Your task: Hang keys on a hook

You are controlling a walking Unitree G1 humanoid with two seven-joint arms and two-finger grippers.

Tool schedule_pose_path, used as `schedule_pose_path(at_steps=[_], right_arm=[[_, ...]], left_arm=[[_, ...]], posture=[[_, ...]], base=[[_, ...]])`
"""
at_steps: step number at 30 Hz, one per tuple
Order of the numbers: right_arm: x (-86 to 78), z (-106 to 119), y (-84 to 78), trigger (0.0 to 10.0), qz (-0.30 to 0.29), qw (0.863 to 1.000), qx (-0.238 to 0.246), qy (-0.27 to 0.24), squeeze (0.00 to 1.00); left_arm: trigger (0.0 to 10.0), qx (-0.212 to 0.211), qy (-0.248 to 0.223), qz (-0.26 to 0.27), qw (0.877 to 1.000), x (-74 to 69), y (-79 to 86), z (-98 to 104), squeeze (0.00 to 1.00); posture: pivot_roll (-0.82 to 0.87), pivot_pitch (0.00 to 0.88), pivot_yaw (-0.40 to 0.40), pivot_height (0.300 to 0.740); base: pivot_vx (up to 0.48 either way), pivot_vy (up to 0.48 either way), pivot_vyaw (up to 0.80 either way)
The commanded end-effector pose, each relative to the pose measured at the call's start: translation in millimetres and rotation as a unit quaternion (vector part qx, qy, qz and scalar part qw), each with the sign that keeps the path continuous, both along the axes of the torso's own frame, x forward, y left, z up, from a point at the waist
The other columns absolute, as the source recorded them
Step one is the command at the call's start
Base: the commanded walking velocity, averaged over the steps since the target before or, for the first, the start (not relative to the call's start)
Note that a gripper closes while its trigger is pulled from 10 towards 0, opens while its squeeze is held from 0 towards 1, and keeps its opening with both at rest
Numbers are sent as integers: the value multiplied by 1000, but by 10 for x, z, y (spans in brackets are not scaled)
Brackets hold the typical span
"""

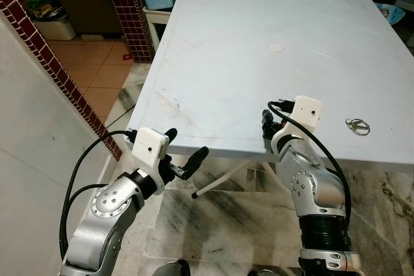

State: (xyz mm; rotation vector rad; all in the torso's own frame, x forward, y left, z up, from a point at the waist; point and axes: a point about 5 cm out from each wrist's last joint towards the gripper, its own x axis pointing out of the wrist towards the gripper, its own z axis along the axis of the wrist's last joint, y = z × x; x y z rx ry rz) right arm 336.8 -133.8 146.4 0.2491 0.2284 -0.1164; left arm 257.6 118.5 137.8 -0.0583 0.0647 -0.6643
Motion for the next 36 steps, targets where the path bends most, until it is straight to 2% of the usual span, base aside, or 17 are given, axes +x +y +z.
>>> schedule_pose_path(at_steps=[1, 2, 3, 7, 8, 30, 36], right_arm=[[21, 7, 29, 314, 0, 1000, 2, -2, 0], [23, 6, 27, 2039, 0, 1000, 0, -2, 0], [26, 4, 27, 2039, 0, 1000, -1, -2, 0], [41, 1, 14, 1490, -1, 1000, -8, -6, 0], [45, -1, 14, 0, -1, 1000, -10, -7, 0], [67, -41, 37, 0, -4, 1000, -6, 0, 0], [77, 1, 67, 0, 12, 1000, -16, -8, 0]], left_arm=[[10000, -6, 0, -10, 1000, -33, -7, 25, 0], [10000, -8, 3, -16, 1000, -45, -17, 22, 0], [10000, -10, 5, -20, 1000, -54, -24, 19, 0], [10000, -10, 9, -28, 1000, -70, -37, 8, 0], [10000, -10, 11, -30, 999, -72, -40, 6, 0], [10000, -9, 18, -39, 999, -91, -55, 6, 0], [10000, -7, 20, -37, 999, -87, -53, 0, 0]], posture=[[0, 126, 67, 740], [0, 126, 67, 740], [0, 126, 67, 740], [0, 126, 67, 740], [0, 126, 67, 740], [4, 126, 66, 740], [4, 126, 66, 740]], base=[[0, 0, 0], [0, 0, 0], [0, 0, 0], [0, 0, 0], [0, 0, 0], [0, 0, 0], [0, 0, 0]])
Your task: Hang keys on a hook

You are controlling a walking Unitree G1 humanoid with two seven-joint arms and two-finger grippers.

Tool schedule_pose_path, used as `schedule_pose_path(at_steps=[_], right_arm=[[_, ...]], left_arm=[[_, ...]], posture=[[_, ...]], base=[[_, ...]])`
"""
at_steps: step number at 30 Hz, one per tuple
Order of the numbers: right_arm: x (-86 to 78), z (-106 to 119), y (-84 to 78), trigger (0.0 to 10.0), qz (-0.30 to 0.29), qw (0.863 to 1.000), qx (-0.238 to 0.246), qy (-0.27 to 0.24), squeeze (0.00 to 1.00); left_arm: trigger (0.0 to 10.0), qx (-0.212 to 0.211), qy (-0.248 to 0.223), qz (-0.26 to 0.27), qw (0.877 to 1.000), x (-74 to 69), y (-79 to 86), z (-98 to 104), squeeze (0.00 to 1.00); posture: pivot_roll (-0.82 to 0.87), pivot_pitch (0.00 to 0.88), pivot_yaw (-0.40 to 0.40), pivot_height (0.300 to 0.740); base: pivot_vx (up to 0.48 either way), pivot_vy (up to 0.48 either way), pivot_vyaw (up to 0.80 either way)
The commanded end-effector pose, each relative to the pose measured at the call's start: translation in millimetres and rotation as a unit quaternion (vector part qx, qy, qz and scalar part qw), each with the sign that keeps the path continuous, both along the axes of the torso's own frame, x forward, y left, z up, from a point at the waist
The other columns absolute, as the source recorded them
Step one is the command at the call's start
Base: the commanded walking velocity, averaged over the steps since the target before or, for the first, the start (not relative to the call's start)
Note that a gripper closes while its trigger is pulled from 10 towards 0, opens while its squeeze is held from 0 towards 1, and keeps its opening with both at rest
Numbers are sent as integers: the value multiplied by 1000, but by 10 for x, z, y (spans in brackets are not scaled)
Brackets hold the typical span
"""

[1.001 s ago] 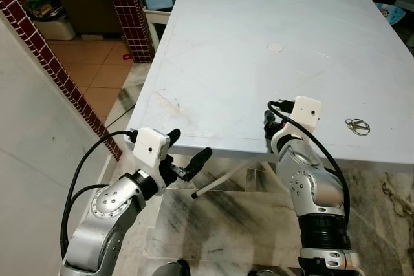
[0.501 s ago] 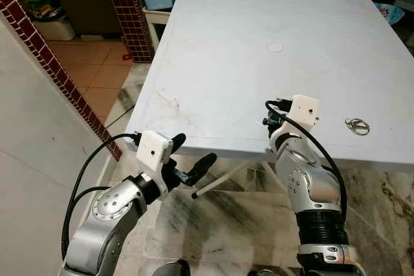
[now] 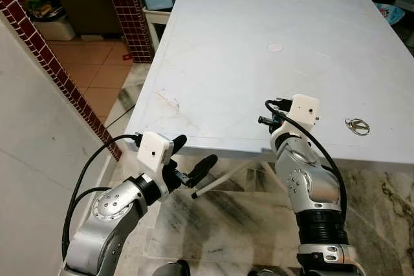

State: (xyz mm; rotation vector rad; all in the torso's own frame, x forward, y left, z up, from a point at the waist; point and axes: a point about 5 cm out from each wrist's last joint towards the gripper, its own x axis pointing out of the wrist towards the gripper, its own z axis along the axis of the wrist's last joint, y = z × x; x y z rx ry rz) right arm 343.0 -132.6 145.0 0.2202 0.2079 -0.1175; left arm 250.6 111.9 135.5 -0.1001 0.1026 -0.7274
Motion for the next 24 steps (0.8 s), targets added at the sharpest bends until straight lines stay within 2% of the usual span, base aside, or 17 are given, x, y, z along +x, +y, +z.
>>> schedule_pose_path(at_steps=[1, 8, 12, 14, 20, 21, 23, 24], right_arm=[[15, 14, 54, 0, 11, 1000, 0, 2, 0], [11, 28, 91, 0, 30, 1000, -7, -1, 0], [22, 154, 188, 0, 83, 993, -72, -42, 0], [6, 258, 219, 0, 109, 979, -147, -84, 0], [-46, 324, 212, 0, 118, 962, -211, -127, 0], [-66, 354, 213, 0, 120, 953, -236, -144, 0], [-92, 384, 226, 0, 129, 946, -250, -161, 0], [-103, 390, 234, 431, 136, 942, -259, -167, 0]], left_arm=[[10000, 7, -2, -5, 1000, -17, 13, 21, 0], [10000, 7, 1, 5, 1000, -9, 23, 12, 0], [10000, 18, -2, 33, 999, 43, 74, 5, 0], [10000, 22, -10, 67, 997, 102, 126, 18, 0], [10000, 16, -21, 102, 994, 146, 171, 52, 0], [10000, 15, -21, 113, 993, 156, 188, 56, 0], [10000, 11, -20, 123, 992, 164, 203, 55, 0], [10000, 11, -20, 132, 991, 172, 215, 57, 0]], posture=[[0, 128, 68, 740], [0, 128, 68, 740], [1, 125, 70, 740], [1, 125, 70, 740], [-4, 118, 70, 740], [-4, 118, 70, 740], [-4, 113, 70, 740], [-4, 113, 70, 740]], base=[[0, 0, 0], [0, 0, 0], [0, 0, 0], [0, 0, 0], [0, 0, 0], [0, 0, 0], [0, 0, 0], [0, 0, 0]])
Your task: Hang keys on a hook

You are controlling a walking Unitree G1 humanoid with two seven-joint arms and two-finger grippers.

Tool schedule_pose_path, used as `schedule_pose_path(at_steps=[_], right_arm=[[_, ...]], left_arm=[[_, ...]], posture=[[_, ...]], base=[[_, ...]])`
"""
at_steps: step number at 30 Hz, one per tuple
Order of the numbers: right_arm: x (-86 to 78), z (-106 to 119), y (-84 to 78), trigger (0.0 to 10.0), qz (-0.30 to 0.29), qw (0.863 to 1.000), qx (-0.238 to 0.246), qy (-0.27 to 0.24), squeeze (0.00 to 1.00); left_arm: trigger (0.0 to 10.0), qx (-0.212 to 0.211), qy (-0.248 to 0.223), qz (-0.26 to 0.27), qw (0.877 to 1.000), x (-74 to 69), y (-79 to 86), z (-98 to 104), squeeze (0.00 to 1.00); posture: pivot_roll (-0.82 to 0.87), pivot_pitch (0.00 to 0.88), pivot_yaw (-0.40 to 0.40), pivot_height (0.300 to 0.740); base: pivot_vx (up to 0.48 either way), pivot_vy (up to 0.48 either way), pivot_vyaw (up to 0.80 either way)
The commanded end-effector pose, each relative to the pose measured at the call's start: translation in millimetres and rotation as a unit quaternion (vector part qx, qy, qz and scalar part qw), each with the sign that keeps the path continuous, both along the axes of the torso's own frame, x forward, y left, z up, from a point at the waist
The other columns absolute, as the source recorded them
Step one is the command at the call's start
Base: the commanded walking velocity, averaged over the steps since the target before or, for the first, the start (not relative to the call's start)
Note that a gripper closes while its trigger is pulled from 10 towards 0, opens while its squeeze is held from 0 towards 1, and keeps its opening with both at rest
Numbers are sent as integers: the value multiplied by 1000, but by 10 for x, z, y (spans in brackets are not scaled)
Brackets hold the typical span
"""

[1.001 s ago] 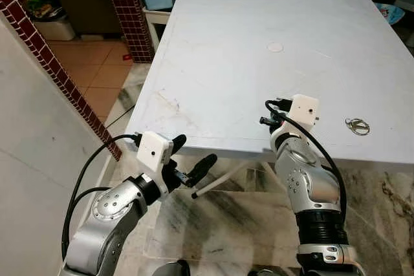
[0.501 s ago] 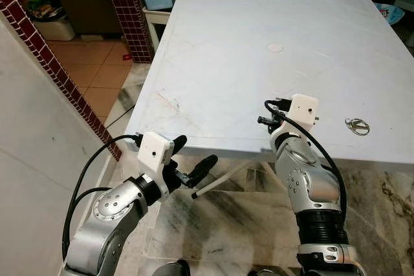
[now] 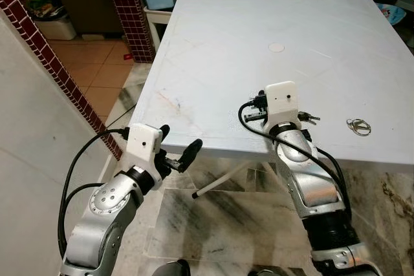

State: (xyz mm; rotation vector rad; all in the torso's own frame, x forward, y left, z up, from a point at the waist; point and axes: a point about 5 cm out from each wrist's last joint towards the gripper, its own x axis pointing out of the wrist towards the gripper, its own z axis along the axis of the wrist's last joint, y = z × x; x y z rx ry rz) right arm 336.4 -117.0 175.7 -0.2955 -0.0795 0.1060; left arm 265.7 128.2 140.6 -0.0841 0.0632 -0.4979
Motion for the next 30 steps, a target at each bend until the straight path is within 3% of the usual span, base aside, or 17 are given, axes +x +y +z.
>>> schedule_pose_path(at_steps=[1, 2, 3, 11, 30], right_arm=[[-46, 85, 83, 431, 27, 999, -17, -29, 0], [-59, 85, 93, 4196, 34, 998, -33, -34, 0], [-87, 86, 102, 10000, 46, 997, -47, -42, 0], [-196, 132, 96, 10000, 69, 994, -42, -70, 0], [-309, 191, 80, 10000, 94, 991, -36, -89, 0]], left_arm=[[10000, 4, -4, 24, 1000, 29, 60, 7, 0], [10000, 4, -5, 32, 999, 39, 71, 9, 0], [10000, 12, -9, 52, 999, 60, 100, 11, 0], [10000, 29, -23, 103, 994, 90, 187, 14, 0], [10000, 59, -49, 152, 985, 103, 260, 13, 0]], posture=[[-4, 113, 70, 740], [-5, 111, 68, 740], [-5, 111, 68, 740], [-8, 105, 64, 740], [-7, 89, 64, 740]], base=[[0, 0, 0], [0, 0, 0], [0, 0, 0], [0, 0, 136], [0, 0, 800]])
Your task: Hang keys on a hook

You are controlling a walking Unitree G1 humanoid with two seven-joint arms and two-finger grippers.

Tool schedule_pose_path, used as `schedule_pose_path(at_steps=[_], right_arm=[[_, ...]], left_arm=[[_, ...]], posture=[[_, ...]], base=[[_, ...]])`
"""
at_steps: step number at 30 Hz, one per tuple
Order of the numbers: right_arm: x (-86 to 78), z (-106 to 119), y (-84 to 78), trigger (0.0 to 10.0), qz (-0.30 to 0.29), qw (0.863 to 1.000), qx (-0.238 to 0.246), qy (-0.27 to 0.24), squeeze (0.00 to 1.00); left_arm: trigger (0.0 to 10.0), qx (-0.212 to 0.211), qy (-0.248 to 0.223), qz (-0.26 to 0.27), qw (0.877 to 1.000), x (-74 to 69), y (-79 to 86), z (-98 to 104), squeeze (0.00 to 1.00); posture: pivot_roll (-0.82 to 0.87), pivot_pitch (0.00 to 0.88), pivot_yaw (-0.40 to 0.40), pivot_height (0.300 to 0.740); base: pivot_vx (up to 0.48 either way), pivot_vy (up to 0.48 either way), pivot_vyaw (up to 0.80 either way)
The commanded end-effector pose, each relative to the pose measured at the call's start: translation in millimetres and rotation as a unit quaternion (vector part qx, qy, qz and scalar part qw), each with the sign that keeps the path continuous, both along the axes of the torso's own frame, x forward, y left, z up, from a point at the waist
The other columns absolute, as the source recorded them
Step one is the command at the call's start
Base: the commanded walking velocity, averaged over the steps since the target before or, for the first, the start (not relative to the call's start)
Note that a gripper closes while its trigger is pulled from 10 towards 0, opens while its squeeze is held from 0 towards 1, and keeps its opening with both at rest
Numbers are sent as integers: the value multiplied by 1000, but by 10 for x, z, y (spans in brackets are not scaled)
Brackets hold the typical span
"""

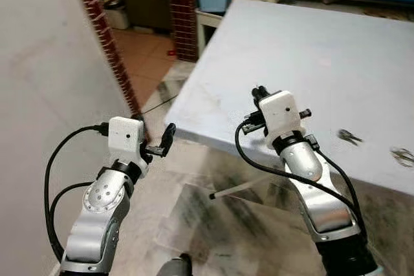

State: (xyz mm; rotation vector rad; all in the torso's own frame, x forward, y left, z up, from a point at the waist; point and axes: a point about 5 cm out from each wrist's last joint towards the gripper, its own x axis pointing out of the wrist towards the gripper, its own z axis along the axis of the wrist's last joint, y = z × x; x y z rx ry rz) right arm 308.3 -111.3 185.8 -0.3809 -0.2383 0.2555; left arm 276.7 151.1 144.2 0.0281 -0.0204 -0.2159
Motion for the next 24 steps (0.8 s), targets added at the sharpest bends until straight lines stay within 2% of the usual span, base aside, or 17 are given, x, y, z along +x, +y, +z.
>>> schedule_pose_path(at_steps=[1, 16, 24], right_arm=[[-25, 99, 23, 10000, 14, 1000, 8, -19, 0], [4, 136, -9, 10000, 18, 1000, 7, -23, 0], [48, 162, -56, 10000, 17, 1000, 0, -25, 0]], left_arm=[[10000, 13, 0, 19, 1000, -1, 42, -28, 0], [10000, 35, -8, 40, 999, 40, 60, -36, 0], [10000, 15, -5, 30, 999, 44, 27, -41, 0]], posture=[[-6, 83, 62, 740], [-4, 82, 61, 740], [-7, 88, 56, 740]], base=[[0, 0, 800], [0, 0, 800], [0, 0, 800]])
